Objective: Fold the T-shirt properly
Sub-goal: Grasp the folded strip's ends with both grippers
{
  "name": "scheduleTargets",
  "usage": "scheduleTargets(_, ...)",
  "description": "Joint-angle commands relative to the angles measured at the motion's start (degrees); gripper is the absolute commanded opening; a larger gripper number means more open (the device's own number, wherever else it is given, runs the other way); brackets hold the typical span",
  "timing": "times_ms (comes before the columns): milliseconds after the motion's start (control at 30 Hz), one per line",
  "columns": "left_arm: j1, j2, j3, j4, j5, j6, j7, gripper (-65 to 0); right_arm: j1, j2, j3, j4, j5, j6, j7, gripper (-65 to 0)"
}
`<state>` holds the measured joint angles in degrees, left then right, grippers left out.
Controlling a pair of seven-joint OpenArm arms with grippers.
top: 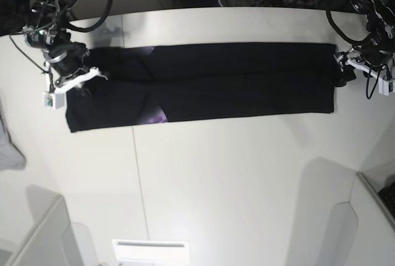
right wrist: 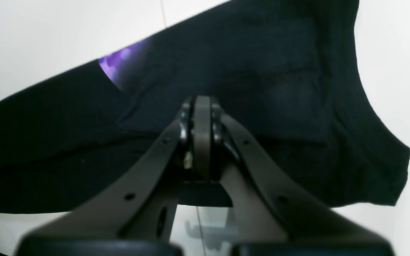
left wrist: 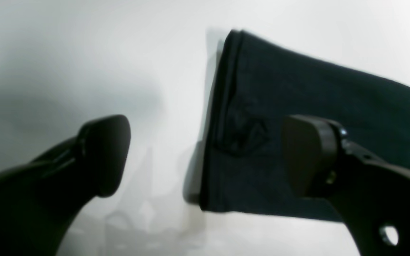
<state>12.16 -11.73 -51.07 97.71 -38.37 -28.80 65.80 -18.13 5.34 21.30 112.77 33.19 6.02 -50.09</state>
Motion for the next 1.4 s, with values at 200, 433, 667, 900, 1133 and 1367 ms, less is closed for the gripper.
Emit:
scheduleTargets(200,0.0,-1.3,7.8,-8.8,1.4,-0.1,-9.1,0.0,-0.6,0.4,0.3,1.0,0.7,0.4,1.1,-65.0)
scheduleTargets(433,-0.2,-1.1,8.5,-11.2,1.4,-0.1,-10.6,0.0,-0.6,0.4,0.3,1.0,0.7,0.4,1.1,-65.0)
scheduleTargets(667,-0.3,-1.3,8.5,-14.3,1.4,-0.3,-10.9,-25.8,-0.6,0.4,0.3,1.0,0.7,0.4,1.1,-65.0)
scheduleTargets(900,-0.2,-1.6,8.5,-14.8,1.4,-0.3,-10.9,-52.7,-0.6,0.4,0.3,1.0,0.7,0.4,1.1,-65.0)
scheduleTargets(1133,-0.3,-3.3,8.2,-14.5,1.5,-0.1,-11.0,-65.0,-0.6,0.4,0.3,1.0,0.7,0.4,1.1,-65.0)
scheduleTargets(1367,0.2,-5.8,7.9,-14.2,1.5,-0.1,-11.1,-65.0,-0.6,0.4,0.3,0.9,0.7,0.4,1.1,-65.0)
